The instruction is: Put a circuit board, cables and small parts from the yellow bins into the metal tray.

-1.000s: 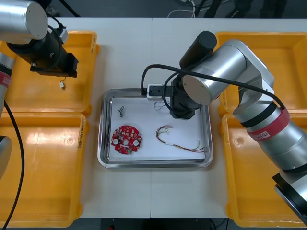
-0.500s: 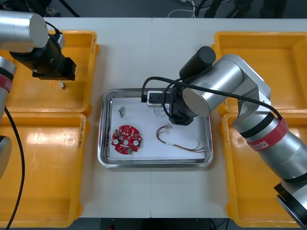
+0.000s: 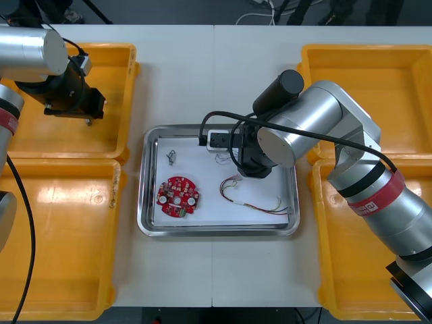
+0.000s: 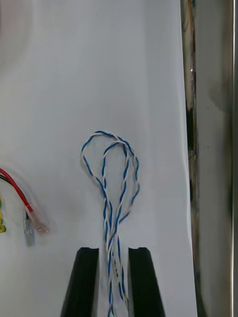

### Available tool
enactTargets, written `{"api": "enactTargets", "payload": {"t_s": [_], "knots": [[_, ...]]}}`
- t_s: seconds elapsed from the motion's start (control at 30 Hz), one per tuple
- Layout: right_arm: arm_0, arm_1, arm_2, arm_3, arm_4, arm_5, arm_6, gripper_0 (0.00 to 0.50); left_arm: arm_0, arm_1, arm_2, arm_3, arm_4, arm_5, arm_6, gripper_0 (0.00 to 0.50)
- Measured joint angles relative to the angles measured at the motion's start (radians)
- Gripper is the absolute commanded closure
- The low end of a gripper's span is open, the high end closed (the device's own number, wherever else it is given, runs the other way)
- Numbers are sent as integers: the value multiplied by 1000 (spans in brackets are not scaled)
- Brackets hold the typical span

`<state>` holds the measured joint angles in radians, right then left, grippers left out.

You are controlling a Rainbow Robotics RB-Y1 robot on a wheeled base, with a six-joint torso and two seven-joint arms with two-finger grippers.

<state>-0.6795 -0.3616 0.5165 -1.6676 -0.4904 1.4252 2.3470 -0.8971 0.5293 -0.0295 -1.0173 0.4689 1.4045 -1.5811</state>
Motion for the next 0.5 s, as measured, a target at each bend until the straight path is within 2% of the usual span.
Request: {"api": "enactTargets", "payload": {"t_s": [0.07, 0.1, 0.5], "knots": [[0, 0, 0, 0, 0, 0, 0, 67, 0, 0, 0, 6, 0, -5, 0, 0], [0, 0, 0, 0, 0, 0, 0, 0, 0, 0, 0, 11, 0, -10, 0, 0], [0, 0, 0, 1, 0, 2, -1, 0, 0, 0, -1, 66, -1, -61, 0, 0]]}}
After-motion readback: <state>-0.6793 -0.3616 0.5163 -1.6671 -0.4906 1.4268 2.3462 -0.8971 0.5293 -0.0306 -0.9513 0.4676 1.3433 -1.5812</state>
